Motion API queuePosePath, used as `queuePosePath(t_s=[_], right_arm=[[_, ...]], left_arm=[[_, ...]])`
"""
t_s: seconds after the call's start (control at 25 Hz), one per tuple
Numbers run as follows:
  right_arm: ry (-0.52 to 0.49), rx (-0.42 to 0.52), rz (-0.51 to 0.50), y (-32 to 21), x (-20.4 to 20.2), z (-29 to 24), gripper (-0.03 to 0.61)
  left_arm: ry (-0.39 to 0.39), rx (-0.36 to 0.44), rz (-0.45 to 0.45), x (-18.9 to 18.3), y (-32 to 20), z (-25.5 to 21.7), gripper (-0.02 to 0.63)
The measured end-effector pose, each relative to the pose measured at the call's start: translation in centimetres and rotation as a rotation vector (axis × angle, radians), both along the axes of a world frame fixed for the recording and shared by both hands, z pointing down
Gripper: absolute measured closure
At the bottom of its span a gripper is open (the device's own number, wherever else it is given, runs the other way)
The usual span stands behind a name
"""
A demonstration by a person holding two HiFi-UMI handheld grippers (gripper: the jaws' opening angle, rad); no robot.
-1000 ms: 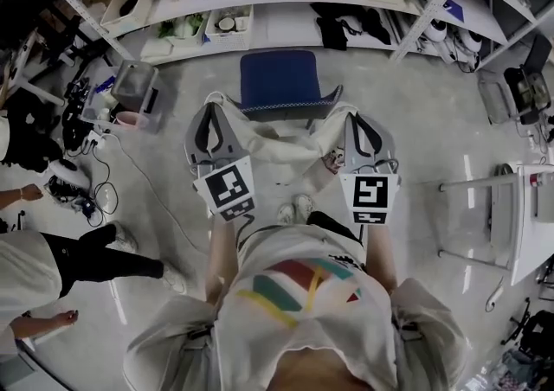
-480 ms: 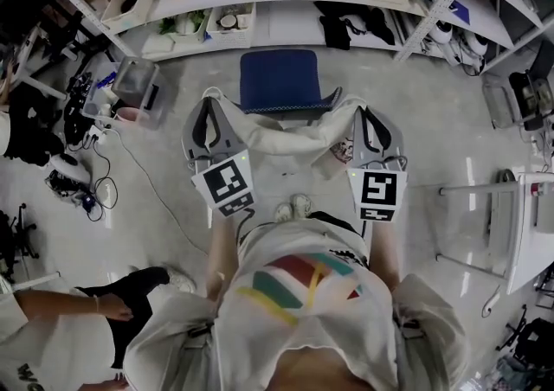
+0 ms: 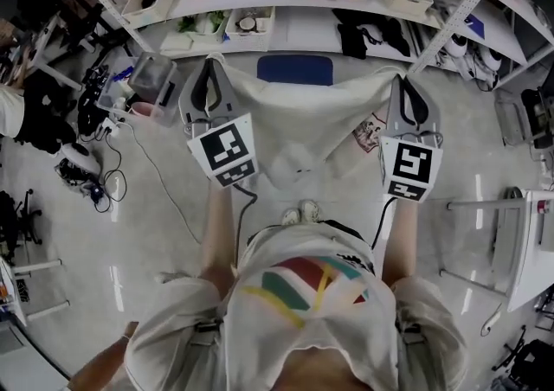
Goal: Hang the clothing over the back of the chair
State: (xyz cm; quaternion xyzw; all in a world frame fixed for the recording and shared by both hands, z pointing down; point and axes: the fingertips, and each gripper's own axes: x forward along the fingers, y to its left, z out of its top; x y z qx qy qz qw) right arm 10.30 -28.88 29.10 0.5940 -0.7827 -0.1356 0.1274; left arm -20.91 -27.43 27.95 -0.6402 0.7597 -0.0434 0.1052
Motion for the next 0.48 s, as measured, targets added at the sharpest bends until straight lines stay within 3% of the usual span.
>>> queuePosePath(t_s=[0.48], right_arm=[[0.133,0.324,-0.021,-3.1,-0.4,-14.7,0.566]], left_arm=[[-0.119,0.233,0.001,-1.4,-3.1,-14.4,0.599]])
